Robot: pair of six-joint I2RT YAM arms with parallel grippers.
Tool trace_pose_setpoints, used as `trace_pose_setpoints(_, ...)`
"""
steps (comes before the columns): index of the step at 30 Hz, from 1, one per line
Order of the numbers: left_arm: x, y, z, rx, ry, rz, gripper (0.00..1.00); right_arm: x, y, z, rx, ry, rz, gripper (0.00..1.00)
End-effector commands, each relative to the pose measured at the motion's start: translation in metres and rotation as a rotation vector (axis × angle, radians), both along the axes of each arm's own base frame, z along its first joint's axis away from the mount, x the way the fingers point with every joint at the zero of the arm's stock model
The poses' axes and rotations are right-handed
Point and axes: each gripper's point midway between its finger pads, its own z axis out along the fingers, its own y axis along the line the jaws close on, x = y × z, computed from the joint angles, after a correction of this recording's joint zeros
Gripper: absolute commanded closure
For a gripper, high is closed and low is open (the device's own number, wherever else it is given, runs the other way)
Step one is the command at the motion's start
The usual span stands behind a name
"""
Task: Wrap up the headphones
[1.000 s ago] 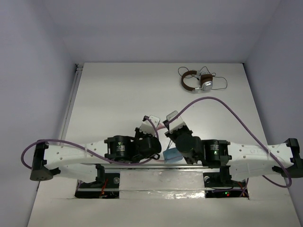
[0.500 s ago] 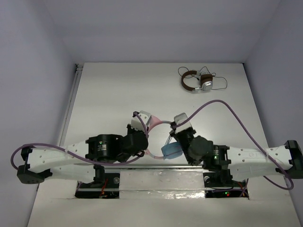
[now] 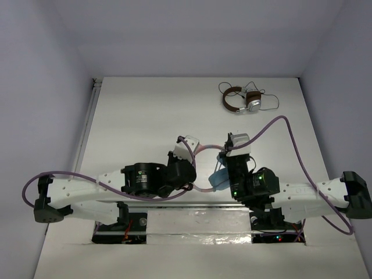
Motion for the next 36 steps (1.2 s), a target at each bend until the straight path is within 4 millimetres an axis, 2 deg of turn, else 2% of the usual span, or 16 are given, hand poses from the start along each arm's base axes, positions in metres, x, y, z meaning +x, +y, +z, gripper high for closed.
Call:
trace_pose_setpoints(1, -0.029, 0.002, 0.006, 0.024, 0.065, -0.186, 1.0, 0.008, -0.043, 0.02, 0.23, -0.001, -0.126, 1.0)
trace_pose_setpoints(4, -0.037, 0.001, 0.013, -0.03, 0.075, -0.24, 1.0, 0.008, -0.052, 0.01, 0.243, -0.009, -0.161, 1.0)
trace_pose_setpoints(8, -0.047, -0.002, 0.009, -0.034, 0.105, -0.304, 1.0, 0.011, -0.062, 0.006, 0.209, -0.035, -0.207, 1.0)
trace_pose_setpoints(13, -0.054, -0.003, -0.007, 0.039, 0.142, -0.344, 1.0, 0.012, -0.058, 0.013, 0.188, -0.06, -0.196, 0.99)
trace_pose_setpoints(16, -0.056, -0.009, -0.004, 0.021, 0.136, -0.373, 1.0, 0.015, -0.05, 0.009, 0.159, -0.029, -0.183, 0.99)
trace_pose_setpoints(17, -0.057, -0.01, 0.0, 0.003, 0.132, -0.381, 1.0, 0.017, -0.041, 0.008, 0.233, -0.017, -0.155, 0.98)
trace_pose_setpoints(19, -0.061, -0.018, 0.007, -0.043, 0.127, -0.414, 1.0, 0.017, -0.031, 0.005, 0.145, 0.019, -0.109, 0.9)
trace_pose_setpoints(20, -0.063, -0.018, 0.008, -0.065, 0.128, -0.427, 1.0, 0.02, -0.021, 0.005, 0.308, 0.037, -0.058, 0.86)
trace_pose_setpoints(21, -0.065, -0.02, 0.011, -0.083, 0.127, -0.44, 1.0, 0.019, -0.011, -0.01, 0.155, 0.096, 0.034, 0.82)
trace_pose_setpoints(22, -0.065, -0.023, 0.014, -0.103, 0.123, -0.447, 1.0, 0.021, -0.01, 0.007, 0.233, 0.114, 0.079, 0.76)
trace_pose_setpoints(24, -0.066, -0.024, 0.017, -0.129, 0.123, -0.445, 1.0, 0.019, -0.01, 0.0, 0.243, 0.163, 0.12, 0.74)
trace_pose_setpoints(25, -0.065, -0.025, 0.019, -0.144, 0.117, -0.439, 1.0, 0.017, -0.009, 0.01, 0.281, 0.172, 0.139, 0.7)
trace_pose_setpoints(26, -0.065, -0.025, 0.022, -0.159, 0.117, -0.436, 1.0, 0.014, -0.005, 0.007, 0.298, 0.205, 0.162, 0.67)
trace_pose_setpoints(28, -0.066, -0.028, 0.028, -0.187, 0.115, -0.443, 1.0, 0.01, 0.003, -0.008, 0.225, 0.275, 0.191, 0.65)
trace_pose_setpoints(33, -0.064, -0.023, 0.038, -0.209, 0.112, -0.42, 1.0, -0.002, 0.013, -0.03, 0.28, 0.363, 0.275, 0.61)
trace_pose_setpoints(36, -0.065, -0.021, 0.043, -0.232, 0.11, -0.419, 1.0, -0.011, 0.009, -0.032, 0.337, 0.395, 0.316, 0.55)
